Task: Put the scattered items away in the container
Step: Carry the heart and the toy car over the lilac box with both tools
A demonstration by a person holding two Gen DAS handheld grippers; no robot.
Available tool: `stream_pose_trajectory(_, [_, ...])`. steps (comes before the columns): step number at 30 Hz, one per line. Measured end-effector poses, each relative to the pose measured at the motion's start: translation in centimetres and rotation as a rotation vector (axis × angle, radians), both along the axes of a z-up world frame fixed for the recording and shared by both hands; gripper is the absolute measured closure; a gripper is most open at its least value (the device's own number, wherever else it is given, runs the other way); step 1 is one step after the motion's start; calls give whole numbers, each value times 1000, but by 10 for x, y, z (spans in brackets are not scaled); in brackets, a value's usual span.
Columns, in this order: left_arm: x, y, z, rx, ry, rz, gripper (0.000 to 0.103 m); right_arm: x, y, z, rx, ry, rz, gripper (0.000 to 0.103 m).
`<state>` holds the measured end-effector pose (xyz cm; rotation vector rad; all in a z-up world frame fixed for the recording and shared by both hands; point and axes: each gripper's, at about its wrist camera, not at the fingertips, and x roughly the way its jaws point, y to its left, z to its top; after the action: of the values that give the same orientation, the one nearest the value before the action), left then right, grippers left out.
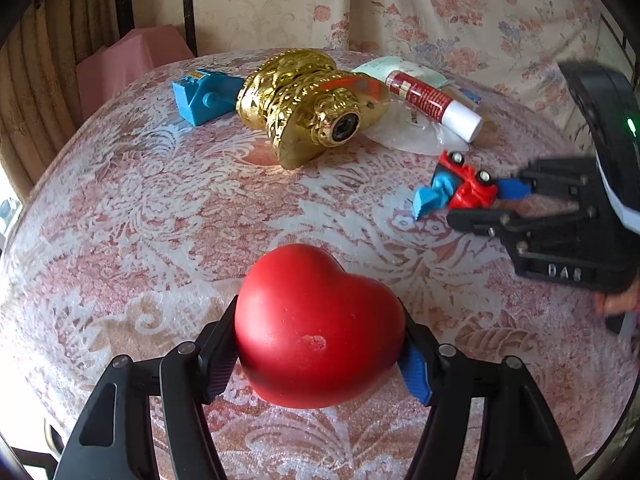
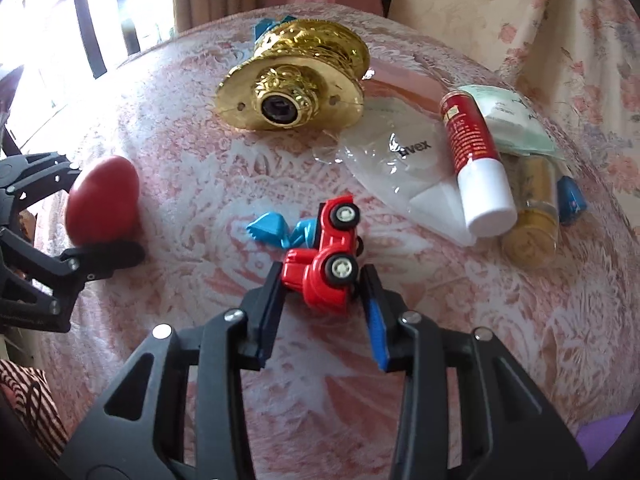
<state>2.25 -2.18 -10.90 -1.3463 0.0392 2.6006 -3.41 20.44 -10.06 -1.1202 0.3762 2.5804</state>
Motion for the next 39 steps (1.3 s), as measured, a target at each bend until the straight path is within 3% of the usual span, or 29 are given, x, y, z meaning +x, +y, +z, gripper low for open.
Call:
stream_pose_trajectory(5, [5,0,3,28,-7,1,35,17,-13,9,-13,37,-56,63])
stream_pose_trajectory(15, [27,38,23,-3,36,-92,35,74,-31,30,-38,101,-203,64])
stream_pose_trajectory(20, [40,59,44,-16,79,-153,35,108,-42,39,-45,137,-259,64])
stream_pose_trajectory(22, [44,69,55,-16,101,-184,35,124,-47,48,-10,194,-320,64])
stream_pose_trajectory(31, [63,152,116,16,169,-444,35,235,-68,90,66,268,-535,64])
stream_pose_trajectory(39, [86,263,167,66,212,-707,35,357,-74,86,126,229,-799,64])
